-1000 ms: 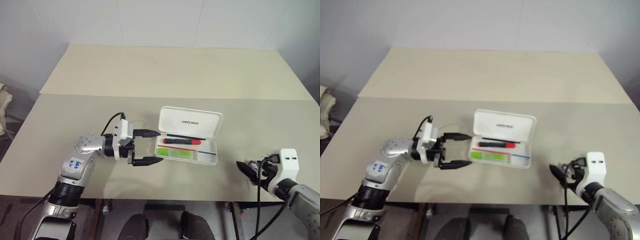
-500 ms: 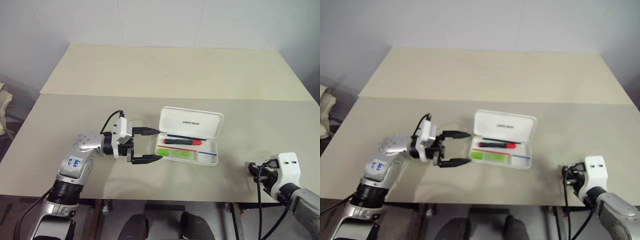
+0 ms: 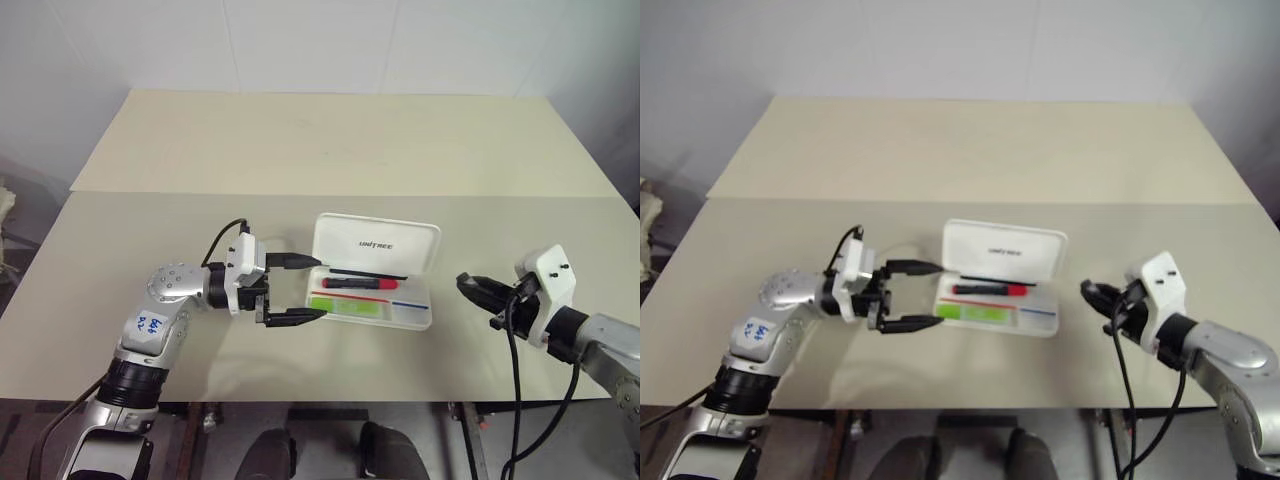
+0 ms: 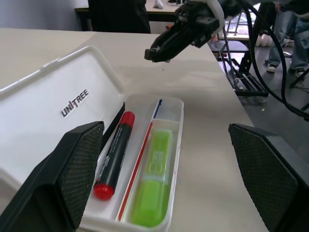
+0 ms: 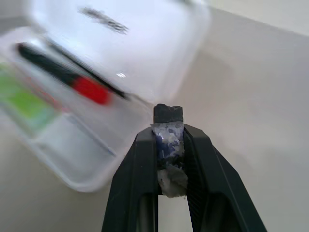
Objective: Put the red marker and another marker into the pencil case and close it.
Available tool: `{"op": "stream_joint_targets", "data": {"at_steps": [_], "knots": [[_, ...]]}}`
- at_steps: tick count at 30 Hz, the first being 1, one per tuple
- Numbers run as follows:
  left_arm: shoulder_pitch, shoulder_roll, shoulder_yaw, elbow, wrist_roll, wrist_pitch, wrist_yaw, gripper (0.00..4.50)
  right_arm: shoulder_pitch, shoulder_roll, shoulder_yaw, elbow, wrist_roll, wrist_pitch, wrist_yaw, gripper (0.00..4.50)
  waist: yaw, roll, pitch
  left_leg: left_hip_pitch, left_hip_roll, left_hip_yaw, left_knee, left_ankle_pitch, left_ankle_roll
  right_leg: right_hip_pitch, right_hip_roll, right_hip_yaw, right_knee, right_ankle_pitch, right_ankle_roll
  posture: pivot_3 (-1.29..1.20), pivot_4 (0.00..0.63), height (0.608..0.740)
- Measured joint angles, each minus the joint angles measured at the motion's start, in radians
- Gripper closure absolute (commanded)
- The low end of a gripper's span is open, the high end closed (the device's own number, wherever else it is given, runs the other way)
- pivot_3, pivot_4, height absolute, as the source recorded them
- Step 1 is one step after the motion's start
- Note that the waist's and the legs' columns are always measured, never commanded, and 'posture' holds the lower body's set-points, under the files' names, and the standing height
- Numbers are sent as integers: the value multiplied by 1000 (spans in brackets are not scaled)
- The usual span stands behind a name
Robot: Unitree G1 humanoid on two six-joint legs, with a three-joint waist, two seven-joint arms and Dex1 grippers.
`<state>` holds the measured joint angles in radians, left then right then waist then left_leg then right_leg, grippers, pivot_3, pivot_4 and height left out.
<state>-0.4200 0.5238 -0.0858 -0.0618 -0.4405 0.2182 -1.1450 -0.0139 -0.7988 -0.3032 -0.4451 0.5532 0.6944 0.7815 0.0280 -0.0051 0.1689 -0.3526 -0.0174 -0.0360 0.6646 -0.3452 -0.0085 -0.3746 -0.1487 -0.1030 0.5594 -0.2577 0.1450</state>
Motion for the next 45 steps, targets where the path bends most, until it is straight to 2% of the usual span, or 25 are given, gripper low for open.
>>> {"op": "stream_joint_targets", "data": {"at_steps": [5,9,16,25,30,36,37,41,45], "knots": [[7,6,4,-3,0,-2,1,86,-92,-88,119,99,-14,-129,242,4127,-3,0,0,0,0,0,0,0,1,0,0,0,0,0,0,0,150,740],[21,14,2,-10,5,-2,0,86,-187,-92,245,226,-70,-238,374,4127,-4,0,0,0,0,2,1,0,0,0,0,0,-1,0,0,0,150,740],[23,24,-23,-12,29,-11,-4,86,-300,-48,372,411,-171,-392,482,4127,-2,0,0,0,1,2,2,0,-1,0,0,-1,-1,0,0,0,150,740],[10,20,-33,-12,32,-11,0,86,-343,-10,420,518,-228,-455,526,4127,-3,0,0,0,1,2,2,0,-1,0,0,-1,-1,0,0,0,150,740],[-1,20,-33,-10,32,-12,0,86,-383,9,425,533,-239,-452,534,2423,-3,0,0,0,1,2,2,1,-2,0,0,-1,-1,0,0,0,150,740],[-4,20,-33,-4,36,-21,0,86,-409,26,423,531,-235,-450,534,142,-3,0,0,0,1,2,2,1,-3,0,0,-1,-1,0,0,0,150,740],[-6,20,-33,-3,38,-23,0,86,-412,26,419,526,-227,-439,534,27,-3,0,0,0,1,2,2,1,-3,0,0,-1,-1,0,0,0,150,740],[-11,20,-33,2,42,-32,0,86,-411,20,394,485,-190,-408,534,27,-3,0,0,0,1,2,2,1,-3,0,0,-1,-1,0,0,0,150,740],[-24,20,-25,22,41,-33,3,86,-376,-22,311,404,-132,-380,535,27,2,0,0,0,1,2,2,1,-3,0,0,-2,-1,0,0,0,150,740]]}}
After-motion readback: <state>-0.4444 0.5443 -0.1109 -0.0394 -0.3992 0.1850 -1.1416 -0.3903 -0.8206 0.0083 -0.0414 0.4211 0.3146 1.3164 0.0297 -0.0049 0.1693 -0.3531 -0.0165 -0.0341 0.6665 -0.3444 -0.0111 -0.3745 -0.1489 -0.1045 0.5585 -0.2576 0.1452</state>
